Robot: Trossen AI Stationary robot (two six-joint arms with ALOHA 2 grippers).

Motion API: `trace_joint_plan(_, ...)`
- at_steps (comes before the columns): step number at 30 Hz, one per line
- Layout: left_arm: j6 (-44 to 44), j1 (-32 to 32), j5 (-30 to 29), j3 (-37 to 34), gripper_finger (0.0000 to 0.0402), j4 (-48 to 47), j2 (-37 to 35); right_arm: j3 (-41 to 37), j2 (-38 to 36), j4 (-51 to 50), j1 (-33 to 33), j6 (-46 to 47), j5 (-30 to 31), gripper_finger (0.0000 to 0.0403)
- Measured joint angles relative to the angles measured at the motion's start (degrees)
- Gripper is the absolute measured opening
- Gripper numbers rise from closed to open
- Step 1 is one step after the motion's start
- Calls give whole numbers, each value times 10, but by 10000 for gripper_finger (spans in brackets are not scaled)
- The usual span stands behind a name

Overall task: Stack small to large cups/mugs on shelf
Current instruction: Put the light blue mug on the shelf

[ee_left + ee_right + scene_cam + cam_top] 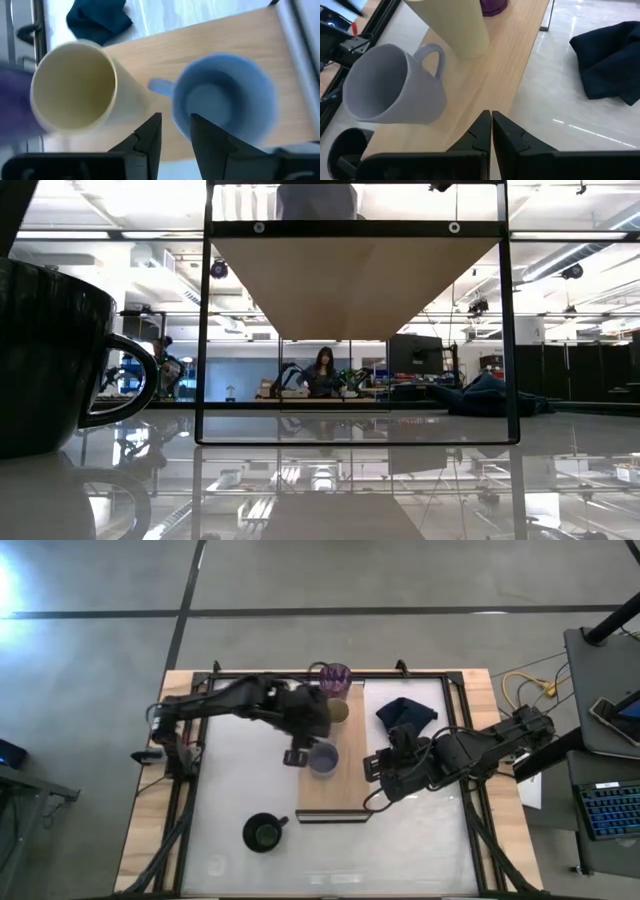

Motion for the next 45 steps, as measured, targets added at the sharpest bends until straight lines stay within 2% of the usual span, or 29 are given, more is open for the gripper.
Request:
trace_joint_plan(5,-97,-7,1,-34,85,-43,-45,0,0,36,-11,-41,0,9)
trace_joint_plan(10,-161,-13,2,-116,65,-43,-64,-4,1,85,-41,-105,-10,9)
trace_joint_plan(12,-187,-17,2,-157,52,-41,-72,-8,1,100,-55,-131,-31,9)
trace_joint_plan(18,-238,-44,25,-257,6,54,-104,-15,1,101,-89,-160,-65,9)
trace_joint_plan(21,-251,-49,23,-287,4,118,-124,-18,1,107,-100,-172,-68,9)
trace_joint_plan(27,-261,-45,12,-315,6,184,-137,-18,2,159,-105,-203,-80,9)
trace_joint_plan(45,-239,-10,-2,-316,6,209,-109,-19,69,191,-92,-208,-144,9)
